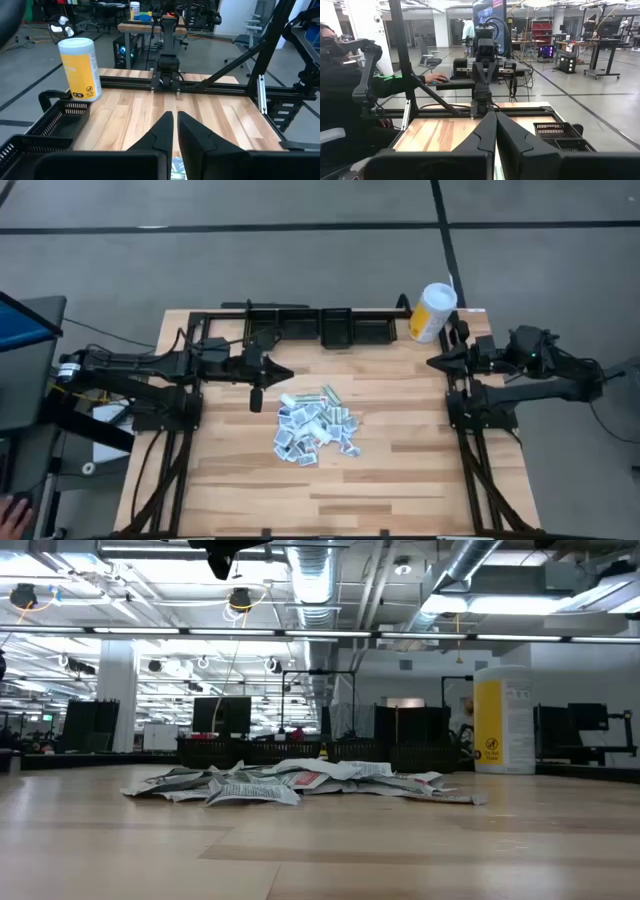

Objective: Pick & Place First Aid Supplies

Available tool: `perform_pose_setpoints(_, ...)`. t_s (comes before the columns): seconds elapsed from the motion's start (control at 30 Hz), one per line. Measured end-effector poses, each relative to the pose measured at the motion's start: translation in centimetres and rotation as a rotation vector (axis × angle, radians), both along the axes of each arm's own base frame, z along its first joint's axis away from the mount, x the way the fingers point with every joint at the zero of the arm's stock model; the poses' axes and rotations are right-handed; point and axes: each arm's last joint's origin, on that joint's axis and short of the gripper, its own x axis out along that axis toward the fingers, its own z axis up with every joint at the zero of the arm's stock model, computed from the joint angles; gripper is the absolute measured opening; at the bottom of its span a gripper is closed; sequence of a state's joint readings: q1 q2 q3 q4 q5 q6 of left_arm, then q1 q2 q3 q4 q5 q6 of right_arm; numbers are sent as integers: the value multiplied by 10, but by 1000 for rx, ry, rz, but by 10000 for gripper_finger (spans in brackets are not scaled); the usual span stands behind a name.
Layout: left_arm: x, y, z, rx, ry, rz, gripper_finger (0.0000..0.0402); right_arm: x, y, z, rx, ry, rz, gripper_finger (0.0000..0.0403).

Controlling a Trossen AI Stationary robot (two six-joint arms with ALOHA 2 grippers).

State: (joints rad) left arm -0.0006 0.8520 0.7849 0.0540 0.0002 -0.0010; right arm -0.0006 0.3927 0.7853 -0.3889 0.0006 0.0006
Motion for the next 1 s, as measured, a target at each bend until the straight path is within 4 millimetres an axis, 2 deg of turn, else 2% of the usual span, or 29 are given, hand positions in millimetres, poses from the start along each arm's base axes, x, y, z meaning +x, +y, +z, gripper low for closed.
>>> perform_pose_setpoints(1.0,0,0,0,0,0,0,26,0,0,0,0,0,0,6)
